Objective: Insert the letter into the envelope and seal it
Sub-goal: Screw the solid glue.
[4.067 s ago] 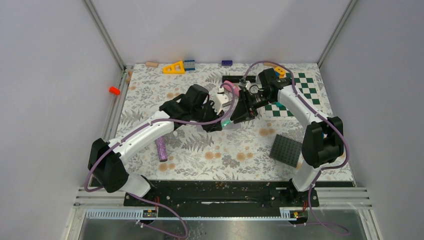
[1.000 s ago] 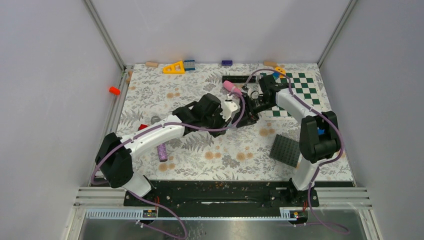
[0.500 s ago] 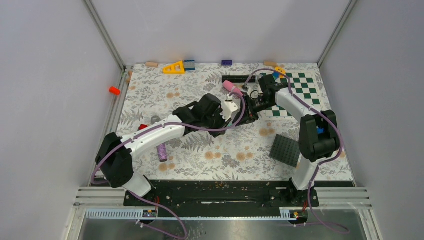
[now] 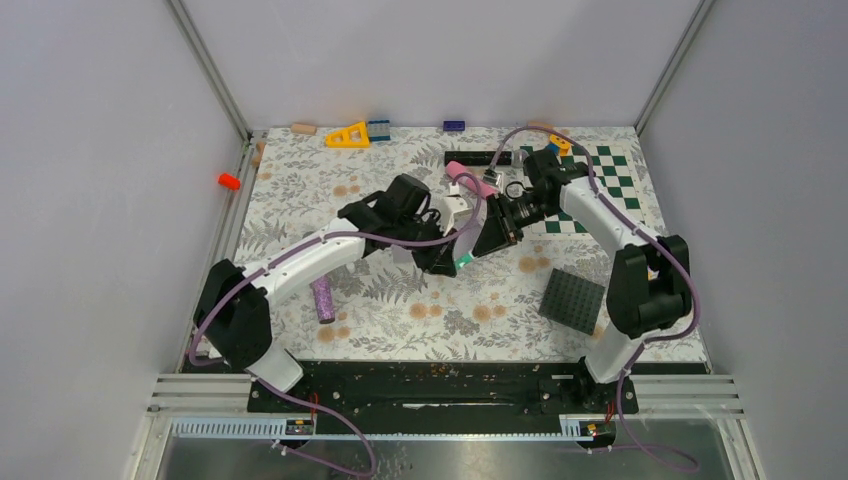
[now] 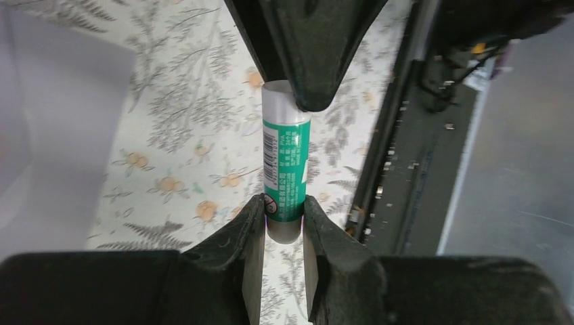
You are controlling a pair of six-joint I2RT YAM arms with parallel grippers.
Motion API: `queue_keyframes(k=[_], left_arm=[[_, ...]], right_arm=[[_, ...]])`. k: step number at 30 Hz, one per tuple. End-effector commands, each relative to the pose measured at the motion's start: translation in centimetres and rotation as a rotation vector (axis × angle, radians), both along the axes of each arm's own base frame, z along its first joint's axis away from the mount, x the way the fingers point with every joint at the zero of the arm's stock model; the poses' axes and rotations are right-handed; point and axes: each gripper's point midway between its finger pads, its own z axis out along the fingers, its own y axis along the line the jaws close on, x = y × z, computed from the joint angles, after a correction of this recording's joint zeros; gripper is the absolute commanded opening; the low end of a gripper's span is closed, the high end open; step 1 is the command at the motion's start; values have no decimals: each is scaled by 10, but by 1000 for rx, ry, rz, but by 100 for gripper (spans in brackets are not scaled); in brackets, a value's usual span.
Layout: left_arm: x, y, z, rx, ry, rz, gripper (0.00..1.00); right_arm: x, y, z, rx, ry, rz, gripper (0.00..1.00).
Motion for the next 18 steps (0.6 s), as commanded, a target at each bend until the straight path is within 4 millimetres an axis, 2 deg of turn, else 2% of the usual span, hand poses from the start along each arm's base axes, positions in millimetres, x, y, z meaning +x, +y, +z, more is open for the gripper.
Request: queue_keyframes(k=[1, 7, 10, 12, 13, 14, 16, 18], left_arm=[[-32, -7, 32, -182, 212, -178, 5], [-58, -3, 49, -271, 342, -318, 7], [-63, -2, 53, -288, 384, -351, 8], [-63, -2, 52, -287, 388, -350, 8], [-63, -2, 52, -287, 387, -349, 8], [-62, -2, 51, -283, 384, -345, 9], [-58, -1, 48, -263, 364, -325, 8], [-48, -2, 44, -231, 314, -278, 8]], right_arm=[[-14, -7, 33, 87, -256, 109, 21], [-31, -10, 38, 105, -415, 184, 22], [-33, -12, 40, 93, -501, 186, 26], [-30, -13, 42, 78, -529, 163, 36], [-29, -13, 43, 74, -529, 148, 45], [-29, -12, 45, 76, -524, 140, 51], [-29, -10, 49, 85, -476, 118, 56], [-26, -8, 52, 93, -384, 80, 57]])
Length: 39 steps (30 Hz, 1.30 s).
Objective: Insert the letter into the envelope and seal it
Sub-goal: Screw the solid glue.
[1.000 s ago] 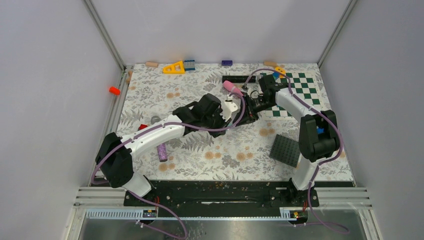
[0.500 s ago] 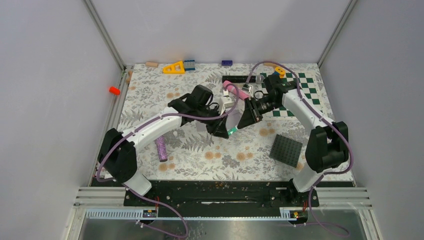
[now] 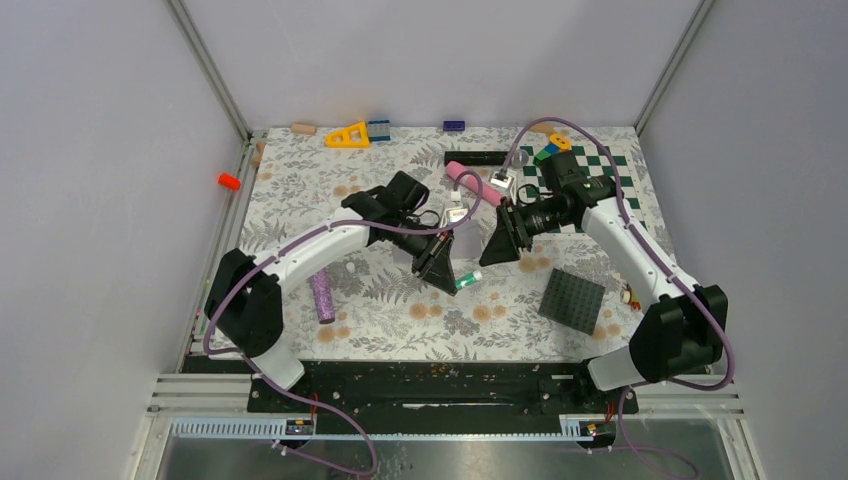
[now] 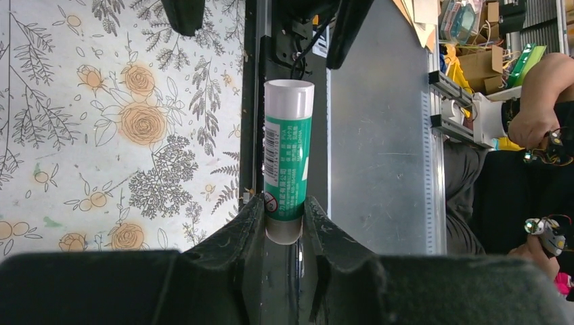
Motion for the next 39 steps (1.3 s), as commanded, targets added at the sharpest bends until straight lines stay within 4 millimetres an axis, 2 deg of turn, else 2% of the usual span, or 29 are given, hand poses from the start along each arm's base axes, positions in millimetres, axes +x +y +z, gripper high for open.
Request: queue_keyframes(k=[1, 7, 9, 12, 16, 20, 30, 39], left_arm=[[11, -1, 10, -9, -87, 40, 8], [60, 8, 1, 101, -339, 310, 8], [77, 13, -1, 155, -429, 403, 8], [88, 17, -5, 201, -527, 468, 8], [87, 12, -18, 265, -605, 456, 6], [87, 9, -28, 313, -648, 448, 5], [88, 5, -30, 337, -689, 451, 4], [80, 0, -34, 333, -683, 412, 3]], right_arm=[[12, 4, 11, 37, 119, -64, 57], [29, 6, -12, -24, 496, -183, 57], [32, 6, -23, -53, 539, -206, 57], [38, 8, -28, -46, 594, -221, 57], [44, 15, -21, 6, 669, -201, 56], [44, 15, -26, 2, 693, -206, 55], [54, 13, -56, -68, 762, -261, 48], [58, 15, -56, -61, 773, -259, 47]])
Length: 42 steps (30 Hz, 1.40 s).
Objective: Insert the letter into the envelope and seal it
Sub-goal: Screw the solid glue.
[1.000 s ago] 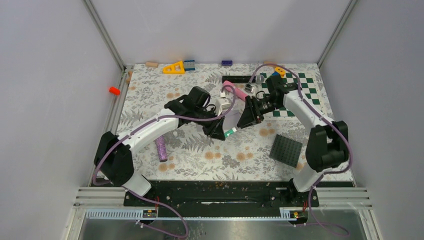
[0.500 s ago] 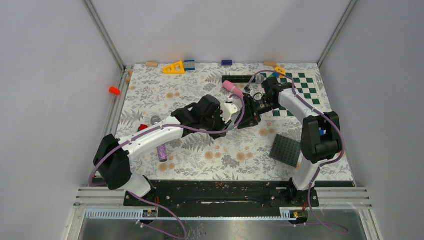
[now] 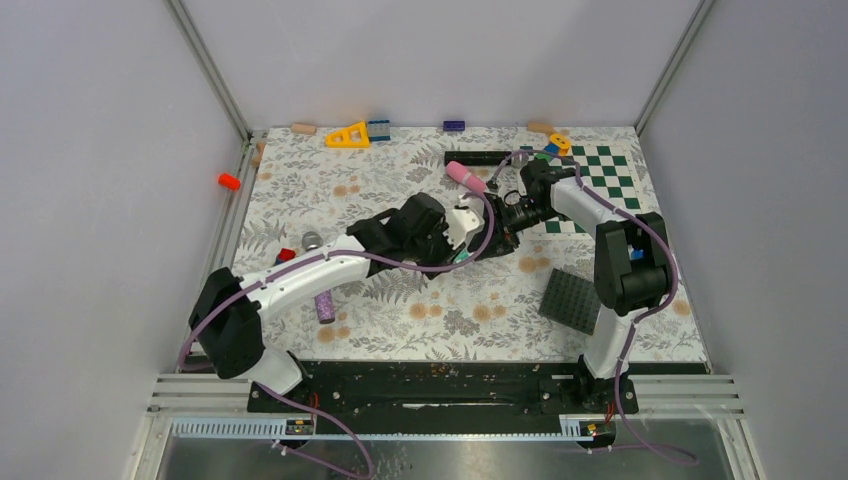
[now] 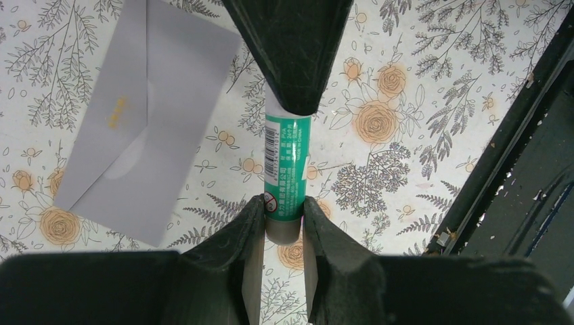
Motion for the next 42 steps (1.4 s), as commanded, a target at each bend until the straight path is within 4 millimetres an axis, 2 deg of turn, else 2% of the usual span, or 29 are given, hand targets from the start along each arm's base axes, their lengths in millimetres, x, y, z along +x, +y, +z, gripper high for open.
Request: queue_keyframes(k=[1, 12, 20, 23, 31, 42], left_arm=[[6, -10, 9, -25, -52, -11, 3], [5, -12, 7, -8, -62, -14, 2], [5, -12, 7, -6, -63, -13, 2], [2, -13, 7, -15, -46, -29, 2], [-43, -25, 12, -125, 181, -227, 2], [-77, -21, 39, -319, 551, -415, 4]], right_arm=[[9, 1, 12, 18, -23, -12, 46], [9, 1, 10, 15, -14, -13, 31], [6, -1, 11, 2, -35, -11, 31], [4, -2, 13, 11, -46, -4, 27], [-8, -8, 30, 52, -215, 104, 24], [-32, -15, 55, 105, -503, 202, 26]])
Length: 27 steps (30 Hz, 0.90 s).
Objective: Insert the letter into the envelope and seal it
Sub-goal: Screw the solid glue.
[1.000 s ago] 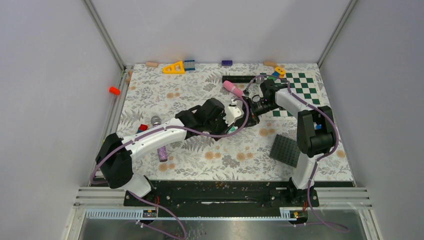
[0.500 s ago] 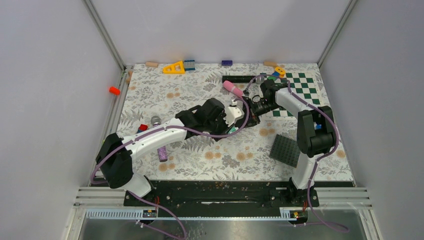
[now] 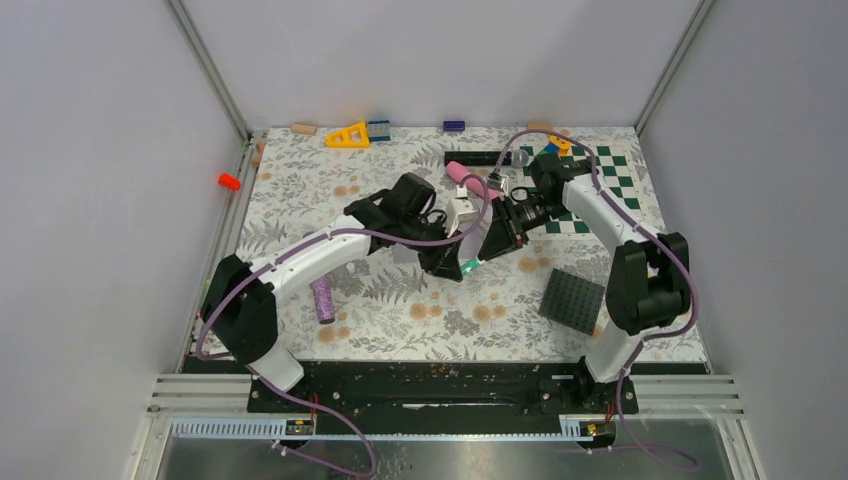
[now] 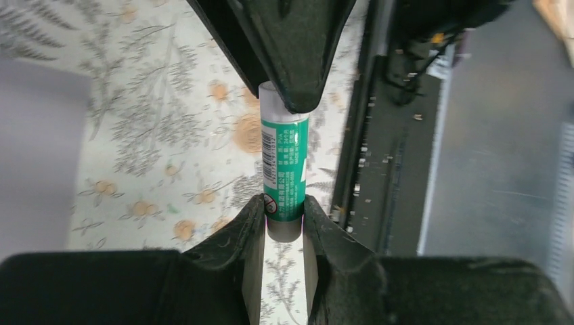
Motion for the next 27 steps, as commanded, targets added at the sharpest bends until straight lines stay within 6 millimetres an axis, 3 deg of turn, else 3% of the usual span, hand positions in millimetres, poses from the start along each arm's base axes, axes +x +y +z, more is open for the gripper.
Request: queue_keyframes(k=[1, 8, 13, 17, 23, 27], left_arm=[[-46, 0, 26, -125, 267, -207, 4], [-61, 3, 37, -187, 385, -294, 6], [-53, 5, 35, -159, 346, -257, 6], [-28, 4, 29, -120, 217, -131, 5], [28, 17, 16, 24, -94, 171, 5], [38, 18, 12, 102, -279, 238, 5]], right_arm=[[-11, -2, 26, 69, -240, 71, 27], [-35, 1, 26, 51, -460, 170, 34], [-29, 1, 25, -10, -461, 121, 51], [-15, 1, 30, -17, -312, 37, 61], [4, 1, 20, -16, -23, -90, 62], [14, 2, 10, -23, 64, -140, 62]])
